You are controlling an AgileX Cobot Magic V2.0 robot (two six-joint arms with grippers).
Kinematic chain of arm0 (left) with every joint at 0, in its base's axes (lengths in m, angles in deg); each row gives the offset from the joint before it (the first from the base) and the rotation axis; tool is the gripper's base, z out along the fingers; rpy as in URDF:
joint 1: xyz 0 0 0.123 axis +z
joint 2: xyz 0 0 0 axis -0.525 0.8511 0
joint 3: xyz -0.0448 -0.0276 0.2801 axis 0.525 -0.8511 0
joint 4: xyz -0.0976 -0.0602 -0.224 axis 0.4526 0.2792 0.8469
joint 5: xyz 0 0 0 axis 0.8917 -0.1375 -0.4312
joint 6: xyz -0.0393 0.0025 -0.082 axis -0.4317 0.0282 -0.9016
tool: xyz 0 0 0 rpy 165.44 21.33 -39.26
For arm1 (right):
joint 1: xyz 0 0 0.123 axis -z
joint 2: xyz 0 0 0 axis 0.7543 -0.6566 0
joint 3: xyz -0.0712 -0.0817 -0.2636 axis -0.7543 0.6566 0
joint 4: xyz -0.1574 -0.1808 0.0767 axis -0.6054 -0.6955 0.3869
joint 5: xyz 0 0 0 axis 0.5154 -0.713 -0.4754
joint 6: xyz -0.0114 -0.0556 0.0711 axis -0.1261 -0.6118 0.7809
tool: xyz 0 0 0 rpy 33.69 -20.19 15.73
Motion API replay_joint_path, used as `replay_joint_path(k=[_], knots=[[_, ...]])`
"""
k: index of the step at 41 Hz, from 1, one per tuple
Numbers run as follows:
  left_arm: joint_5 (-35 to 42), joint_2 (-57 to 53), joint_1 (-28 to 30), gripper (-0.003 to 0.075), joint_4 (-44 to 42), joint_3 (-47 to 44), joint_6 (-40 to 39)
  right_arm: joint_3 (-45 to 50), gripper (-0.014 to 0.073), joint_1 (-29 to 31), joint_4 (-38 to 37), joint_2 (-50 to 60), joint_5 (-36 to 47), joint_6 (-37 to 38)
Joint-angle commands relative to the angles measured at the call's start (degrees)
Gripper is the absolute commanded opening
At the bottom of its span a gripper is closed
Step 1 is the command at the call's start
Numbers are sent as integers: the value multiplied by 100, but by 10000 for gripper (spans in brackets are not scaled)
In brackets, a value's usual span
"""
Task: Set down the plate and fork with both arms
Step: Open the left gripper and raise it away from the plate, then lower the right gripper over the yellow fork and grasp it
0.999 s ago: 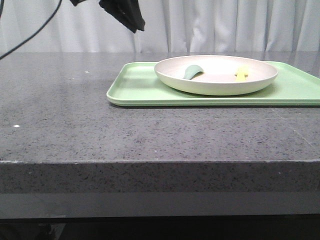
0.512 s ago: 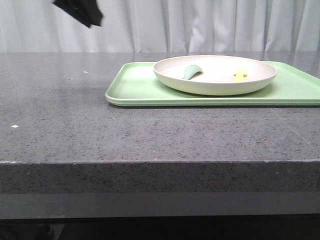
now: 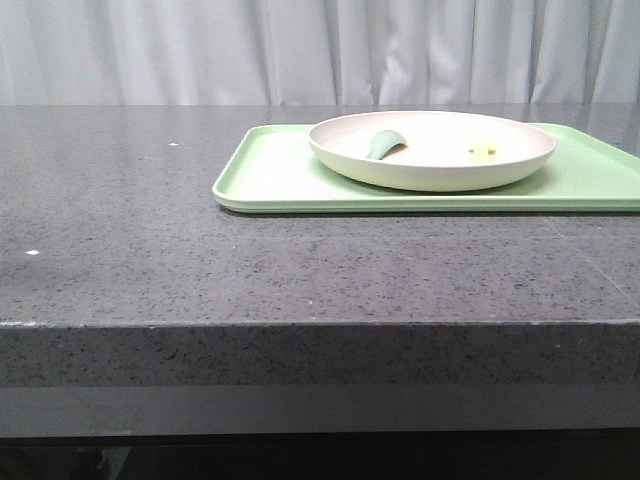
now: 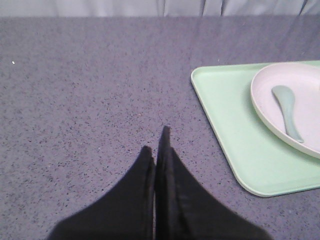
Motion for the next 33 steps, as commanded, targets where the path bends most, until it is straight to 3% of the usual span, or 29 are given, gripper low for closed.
replay_joint_path(k=[1, 9, 18, 26, 33], knots=[[946, -841, 14, -18, -16, -554, 9, -215, 645, -9, -30, -10, 399, -4], [1026, -2263, 14, -18, -137, -1534, 18, -215, 645, -9, -30, -10, 479, -4], [1017, -3171, 14, -18, -137, -1872, 18, -378, 645, -9, -30, -296, 485, -4], [1057, -3198, 14, -18, -137, -1872, 18, -1465, 645, -170, 235, -1452, -286, -4], [1057, -3198, 14, -18, -137, -1872, 18, -2735, 643, -813, 466, -2990, -1225, 99]])
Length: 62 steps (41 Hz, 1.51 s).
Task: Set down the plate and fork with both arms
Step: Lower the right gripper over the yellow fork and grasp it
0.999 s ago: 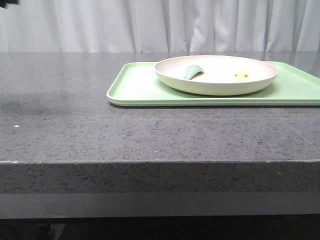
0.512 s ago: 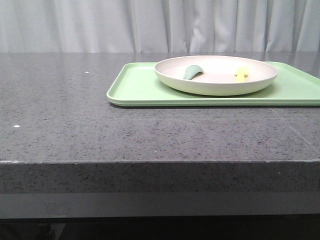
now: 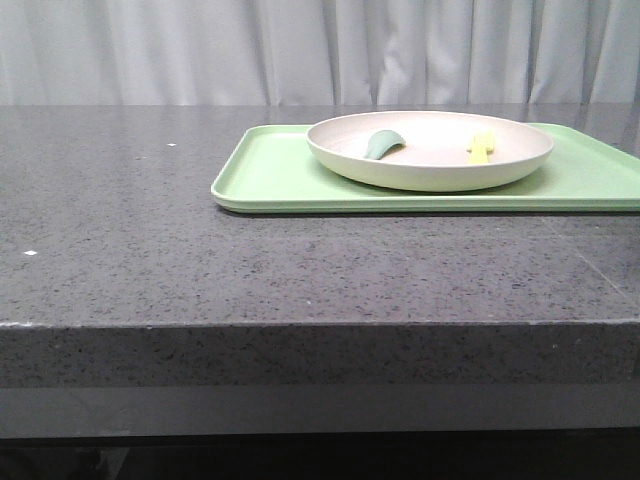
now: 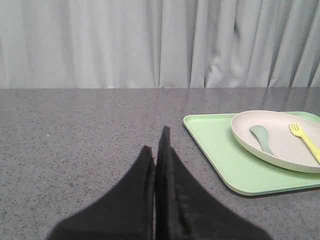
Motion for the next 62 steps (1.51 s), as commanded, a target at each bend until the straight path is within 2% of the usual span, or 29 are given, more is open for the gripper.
replay_joint_path(k=[1, 6, 15, 22, 34, 62], knots=[[482, 37, 14, -18, 0, 153, 0, -846, 643, -348, 147, -808, -152, 203], [482, 37, 14, -18, 0, 153, 0, -1745, 643, -489, 147, -1861, -601, 628], [482, 37, 14, -18, 0, 153, 0, -3247, 643, -363, 110, -3420, -1374, 1126], [482, 37, 14, -18, 0, 153, 0, -3748, 643, -274, 110, -4111, -1436, 1197], [482, 37, 14, -18, 0, 153, 0, -3853, 643, -274, 115, -4516, -1299, 1201], [482, 37, 14, -18, 0, 153, 0, -3853, 643, -274, 110, -4668, -1402, 1201]])
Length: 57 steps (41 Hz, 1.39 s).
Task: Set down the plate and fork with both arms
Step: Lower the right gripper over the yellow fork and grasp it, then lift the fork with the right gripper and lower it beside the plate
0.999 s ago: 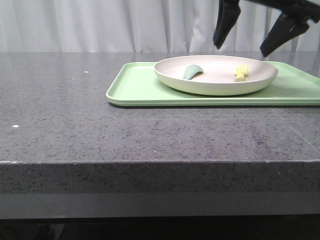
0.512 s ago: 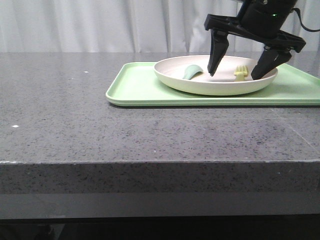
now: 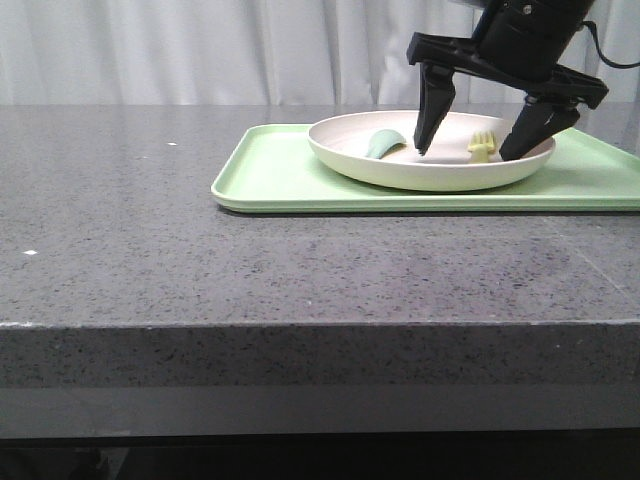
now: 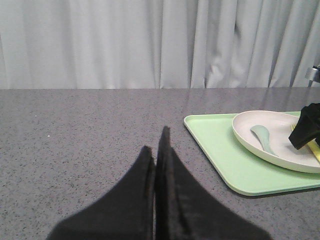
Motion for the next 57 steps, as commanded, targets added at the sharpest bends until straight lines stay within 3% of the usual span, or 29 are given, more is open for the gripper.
replay_joint_path(k=[1, 8, 11, 20, 31, 38, 46, 57], knots=[[482, 37, 14, -18, 0, 153, 0, -191, 643, 29, 23, 239, 63, -9], [482, 37, 14, -18, 0, 153, 0, -191, 624, 29, 23, 239, 11, -9], [482, 37, 14, -18, 0, 153, 0, -191, 554, 29, 23, 239, -48, -9], [482, 37, 14, -18, 0, 153, 0, -191, 234, 29, 23, 239, -85, -9], [482, 37, 14, -18, 0, 153, 0, -191, 58, 29, 28, 239, -66, -9], [482, 37, 14, -18, 0, 153, 0, -191, 1, 29, 28, 263, -25, -9], [482, 37, 14, -18, 0, 153, 0, -192, 3, 133, 28, 564, 158, -9], [482, 37, 14, -18, 0, 153, 0, -192, 3, 769, -66, 1154, 131, -374]])
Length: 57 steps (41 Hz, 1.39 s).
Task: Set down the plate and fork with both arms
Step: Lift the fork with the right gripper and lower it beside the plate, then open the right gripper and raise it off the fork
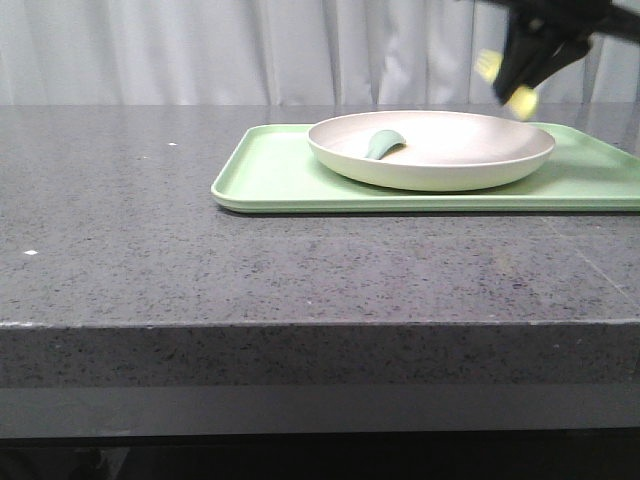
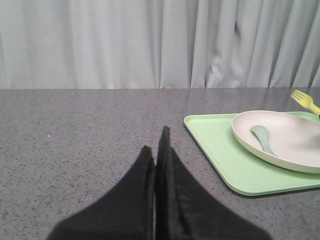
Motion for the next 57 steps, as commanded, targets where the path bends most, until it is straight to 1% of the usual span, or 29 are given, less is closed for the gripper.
replay_joint_path(k=[1, 6, 13, 23, 31, 34, 43, 48, 52, 57], knots=[[482, 37, 14, -18, 0, 153, 0, -179, 3, 277, -35, 473, 147, -307], [482, 37, 14, -18, 0, 153, 0, -157, 3, 531, -68, 396, -149, -540], [482, 37, 14, -18, 0, 153, 0, -152, 3, 707, -288, -38, -335, -558], [482, 37, 14, -18, 0, 153, 0, -152, 4, 734, -326, -387, -407, -558], [482, 37, 14, -18, 0, 153, 0, -152, 12, 817, -357, -406, -445, -558], [482, 37, 14, -18, 0, 153, 0, -152, 47, 841, -357, -406, -464, -558], [482, 37, 14, -18, 0, 153, 0, -152, 244, 848, -357, -406, -540, -558], [482, 37, 14, -18, 0, 153, 0, -179, 323, 848, -357, -340, -611, -558], [482, 37, 14, -18, 0, 153, 0, -179, 352, 848, -357, -145, -670, -558], [482, 37, 14, -18, 0, 153, 0, -179, 342, 848, -357, 284, -738, -558]])
